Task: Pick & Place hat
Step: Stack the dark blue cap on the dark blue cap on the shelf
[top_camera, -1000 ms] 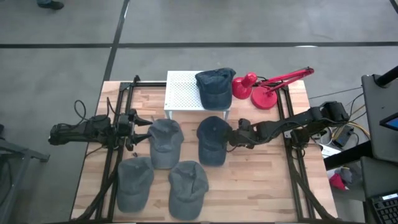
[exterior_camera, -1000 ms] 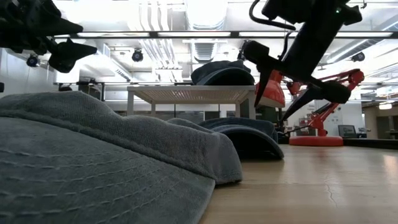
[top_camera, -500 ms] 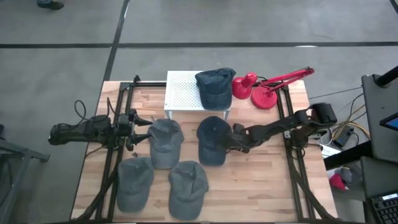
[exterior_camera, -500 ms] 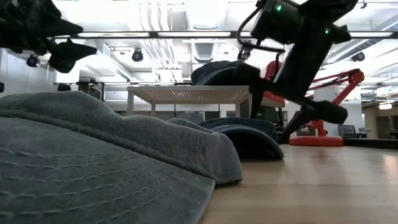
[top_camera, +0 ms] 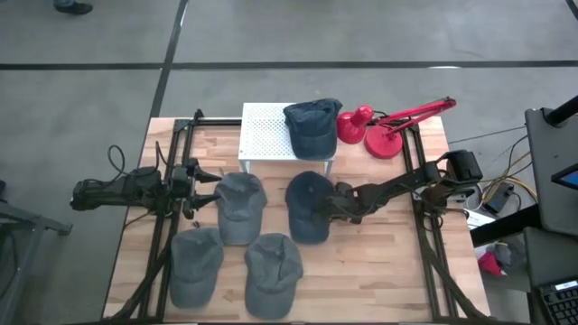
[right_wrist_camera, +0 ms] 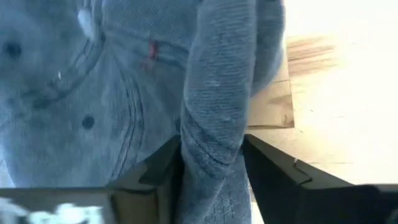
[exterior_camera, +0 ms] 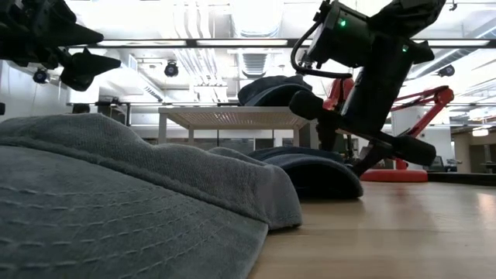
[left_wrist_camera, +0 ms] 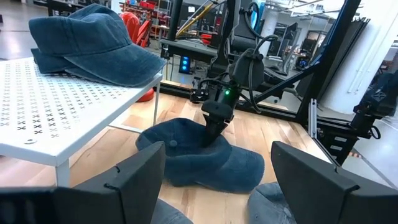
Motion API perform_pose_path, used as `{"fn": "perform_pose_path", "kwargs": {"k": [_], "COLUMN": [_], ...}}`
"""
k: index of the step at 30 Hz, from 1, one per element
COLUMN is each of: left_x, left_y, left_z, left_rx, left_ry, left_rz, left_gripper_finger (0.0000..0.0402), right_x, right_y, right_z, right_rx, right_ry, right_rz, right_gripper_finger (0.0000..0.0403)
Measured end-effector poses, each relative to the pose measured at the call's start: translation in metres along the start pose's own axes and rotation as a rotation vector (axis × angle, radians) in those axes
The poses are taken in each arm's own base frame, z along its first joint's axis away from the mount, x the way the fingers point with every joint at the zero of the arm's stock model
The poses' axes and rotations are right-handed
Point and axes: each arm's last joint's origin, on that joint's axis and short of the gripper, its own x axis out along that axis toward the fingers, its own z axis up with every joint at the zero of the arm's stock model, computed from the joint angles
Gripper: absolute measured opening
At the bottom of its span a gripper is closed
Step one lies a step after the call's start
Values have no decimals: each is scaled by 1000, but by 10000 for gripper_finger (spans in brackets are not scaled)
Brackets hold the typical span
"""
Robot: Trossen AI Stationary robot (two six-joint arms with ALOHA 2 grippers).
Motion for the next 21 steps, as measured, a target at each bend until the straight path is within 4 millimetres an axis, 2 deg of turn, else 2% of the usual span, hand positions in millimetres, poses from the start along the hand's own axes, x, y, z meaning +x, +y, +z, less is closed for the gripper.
{"fn": "perform_pose_path", "kwargs": {"k": [7, 12, 21], "left_x": [0, 0, 0], "left_y": [0, 0, 0], "left_z": [0, 0, 0], "left_rx": [2, 2, 2], "left_ry": [0, 0, 0], "left_rz": [1, 2, 3], "left_gripper_finger": [296, 296, 296], "right_x": [-1, -10, -46], "right_y": [1, 3, 13], "right_z": [0, 2, 7], "right_rx": [-50, -102, -206], "right_ry": [-2, 4, 64], "right_rz": [7, 31, 153], "right_gripper_finger": [73, 20, 14]}}
